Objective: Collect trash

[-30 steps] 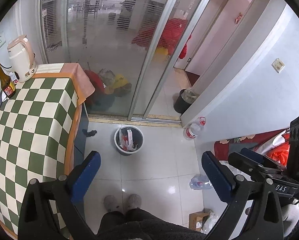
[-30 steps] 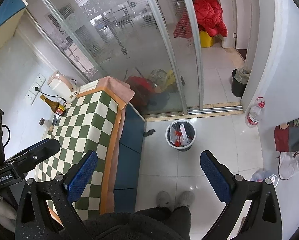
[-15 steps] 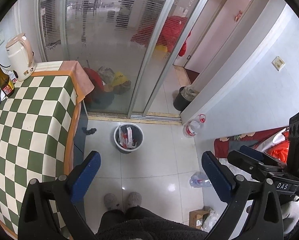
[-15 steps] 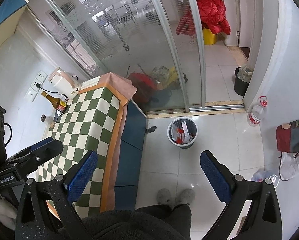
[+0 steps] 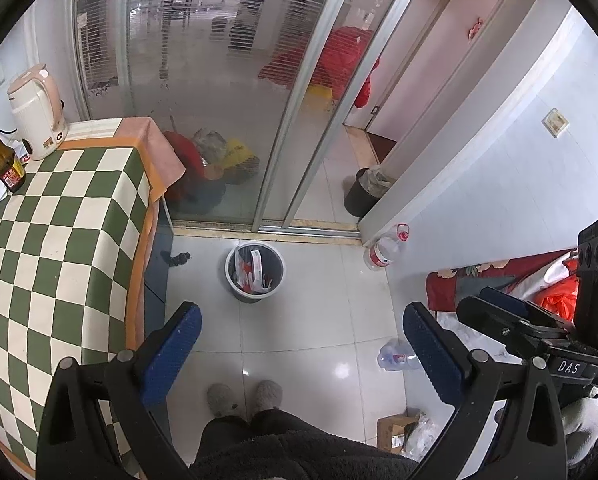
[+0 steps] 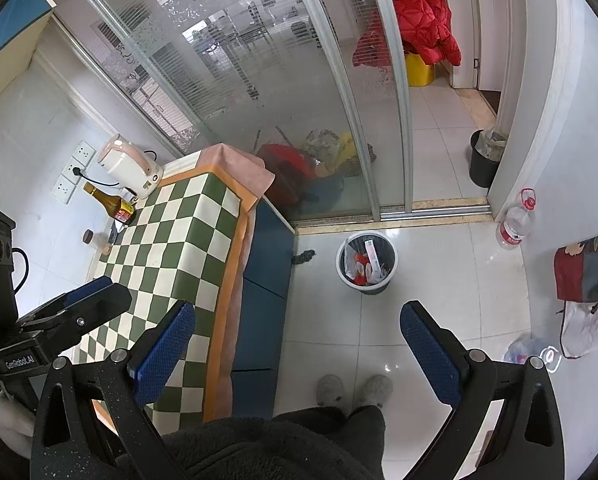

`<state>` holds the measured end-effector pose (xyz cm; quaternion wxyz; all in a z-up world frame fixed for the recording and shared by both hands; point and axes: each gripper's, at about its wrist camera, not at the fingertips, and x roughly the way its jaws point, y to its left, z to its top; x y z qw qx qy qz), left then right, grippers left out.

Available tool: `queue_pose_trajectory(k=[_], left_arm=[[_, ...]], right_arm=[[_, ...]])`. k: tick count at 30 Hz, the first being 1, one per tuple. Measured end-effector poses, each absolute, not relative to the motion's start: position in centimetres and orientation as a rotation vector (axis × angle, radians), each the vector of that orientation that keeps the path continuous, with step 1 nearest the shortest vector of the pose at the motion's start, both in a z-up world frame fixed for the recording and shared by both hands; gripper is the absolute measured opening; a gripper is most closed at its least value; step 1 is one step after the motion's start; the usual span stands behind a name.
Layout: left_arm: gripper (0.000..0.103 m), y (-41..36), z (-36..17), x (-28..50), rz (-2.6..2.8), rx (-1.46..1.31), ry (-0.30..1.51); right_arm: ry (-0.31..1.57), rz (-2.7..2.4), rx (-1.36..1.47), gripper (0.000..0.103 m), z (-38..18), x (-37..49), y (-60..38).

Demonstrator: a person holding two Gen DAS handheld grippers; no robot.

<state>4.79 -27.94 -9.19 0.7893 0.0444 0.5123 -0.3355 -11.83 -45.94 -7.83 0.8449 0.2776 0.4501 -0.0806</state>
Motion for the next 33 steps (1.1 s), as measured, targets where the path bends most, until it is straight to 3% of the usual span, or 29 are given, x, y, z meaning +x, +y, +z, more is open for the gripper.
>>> queue_pose_trajectory(k=[33], left_arm=[[0.103, -28.7, -9.8, 4.4, -0.71, 0.086, 1.131]], right_arm=[[0.959, -0.171, 0.601, 0.103, -8.7, -12.4, -44.9]])
